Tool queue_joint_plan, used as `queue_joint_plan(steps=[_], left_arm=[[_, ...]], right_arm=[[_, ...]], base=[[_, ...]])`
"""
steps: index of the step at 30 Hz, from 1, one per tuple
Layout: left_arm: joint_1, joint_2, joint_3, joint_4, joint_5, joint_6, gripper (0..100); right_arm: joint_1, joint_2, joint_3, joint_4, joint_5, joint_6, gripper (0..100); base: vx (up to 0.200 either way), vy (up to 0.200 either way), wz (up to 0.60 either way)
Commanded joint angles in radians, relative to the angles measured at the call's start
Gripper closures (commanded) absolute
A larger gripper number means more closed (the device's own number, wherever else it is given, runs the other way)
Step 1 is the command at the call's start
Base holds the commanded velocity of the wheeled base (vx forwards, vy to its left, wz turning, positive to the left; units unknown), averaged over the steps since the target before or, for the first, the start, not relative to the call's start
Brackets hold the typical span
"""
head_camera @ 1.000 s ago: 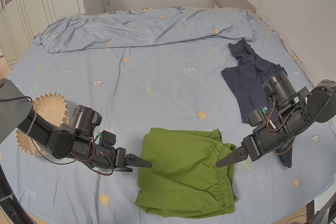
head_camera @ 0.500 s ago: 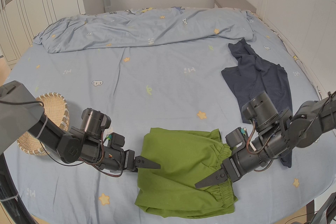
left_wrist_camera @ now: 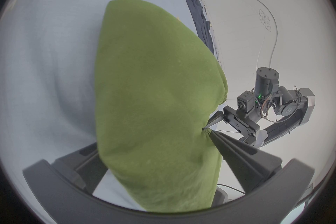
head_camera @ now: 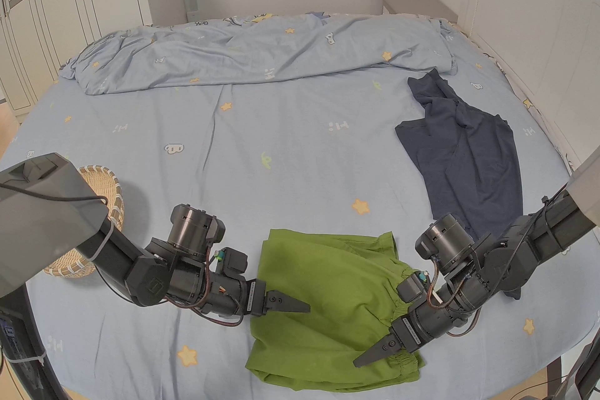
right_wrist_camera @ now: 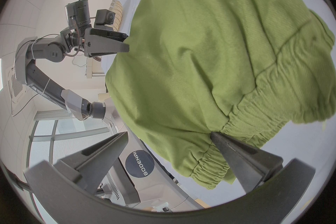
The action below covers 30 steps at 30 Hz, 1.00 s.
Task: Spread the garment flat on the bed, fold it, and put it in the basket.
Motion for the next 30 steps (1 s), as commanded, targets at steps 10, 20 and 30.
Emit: queue_joint_plan(steps=[10, 20, 30], left_arm=[[-0.063, 0.053, -0.002, -0.11, 0.034, -0.08, 0], [-0.08, 0.01, 0.006, -0.11, 0.037, -0.117, 100], [0.009, -0.25, 0.026, -0.068, 0.089, -0.21, 100]], right_arm=[[-0.007, 0.019, 0.004, 0.002, -0.002, 0.0, 0], [-0.015, -0.021, 0.002, 0.002, -0.003, 0.0, 0], [-0.205, -0.254, -0.151, 0.071, -0.003, 0.034, 0]], base=[[0.0, 0.0, 0.0], [0.0, 0.0, 0.0], [0.0, 0.0, 0.0]])
